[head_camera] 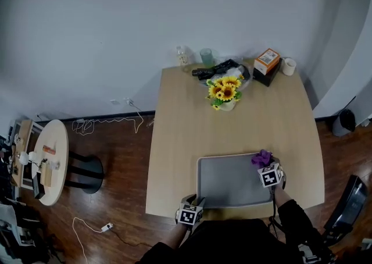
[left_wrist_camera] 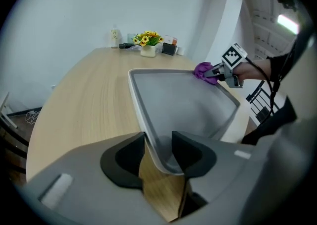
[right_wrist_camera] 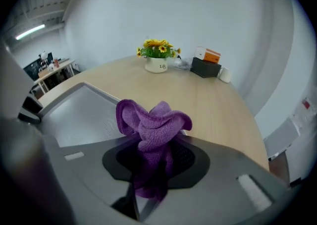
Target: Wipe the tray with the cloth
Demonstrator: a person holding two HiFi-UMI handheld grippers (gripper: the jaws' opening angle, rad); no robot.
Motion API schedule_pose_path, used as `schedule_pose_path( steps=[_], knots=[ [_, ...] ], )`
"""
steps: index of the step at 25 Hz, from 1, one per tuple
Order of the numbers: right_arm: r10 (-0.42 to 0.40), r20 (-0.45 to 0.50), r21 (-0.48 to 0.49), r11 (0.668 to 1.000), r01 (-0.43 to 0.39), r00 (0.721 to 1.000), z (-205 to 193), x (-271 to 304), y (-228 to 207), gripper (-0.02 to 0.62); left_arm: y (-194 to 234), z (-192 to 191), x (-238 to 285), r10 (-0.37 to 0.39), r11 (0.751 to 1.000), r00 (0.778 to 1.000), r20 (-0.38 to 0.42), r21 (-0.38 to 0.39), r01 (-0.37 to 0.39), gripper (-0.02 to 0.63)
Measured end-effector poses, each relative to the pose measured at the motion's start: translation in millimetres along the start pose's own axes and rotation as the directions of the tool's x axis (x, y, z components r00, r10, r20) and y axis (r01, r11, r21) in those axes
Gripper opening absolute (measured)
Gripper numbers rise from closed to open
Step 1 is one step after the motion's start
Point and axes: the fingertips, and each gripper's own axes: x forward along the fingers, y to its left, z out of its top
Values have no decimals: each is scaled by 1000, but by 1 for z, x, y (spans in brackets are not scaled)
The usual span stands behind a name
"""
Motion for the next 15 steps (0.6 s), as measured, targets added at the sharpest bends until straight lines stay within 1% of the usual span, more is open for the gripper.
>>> schedule_pose_path(
  steps=[2,3,6,7,9,11,13,15],
  knots=[
    [19,3,-21,1000,-19,1000,10,9,19,112,0,-1,1,-20,1000,1000,-3,-5,20,156],
    [34,7,-14,999,-34,999,17,13,31,112,-1,-2,1,-30,999,1000,-10,-13,29,156],
    [44,15,2,999,-44,999,37,24,61,110,-1,-2,1,-56,998,998,-32,-29,55,158],
    [63,25,4,998,-63,998,44,27,75,110,-1,-2,2,-65,997,997,-34,-32,64,158],
    [146,47,-30,989,-145,988,57,33,120,112,-1,-2,3,-88,996,996,-34,-37,86,158],
    [249,58,-135,961,-240,967,72,36,181,112,1,-2,3,-109,994,993,-39,-35,108,161],
    [344,55,-240,916,-322,937,84,36,241,112,2,-3,4,-128,992,990,-52,-29,126,164],
    [409,44,-316,871,-376,911,88,33,287,110,2,-4,4,-143,990,988,-66,-24,142,166]
  ],
)
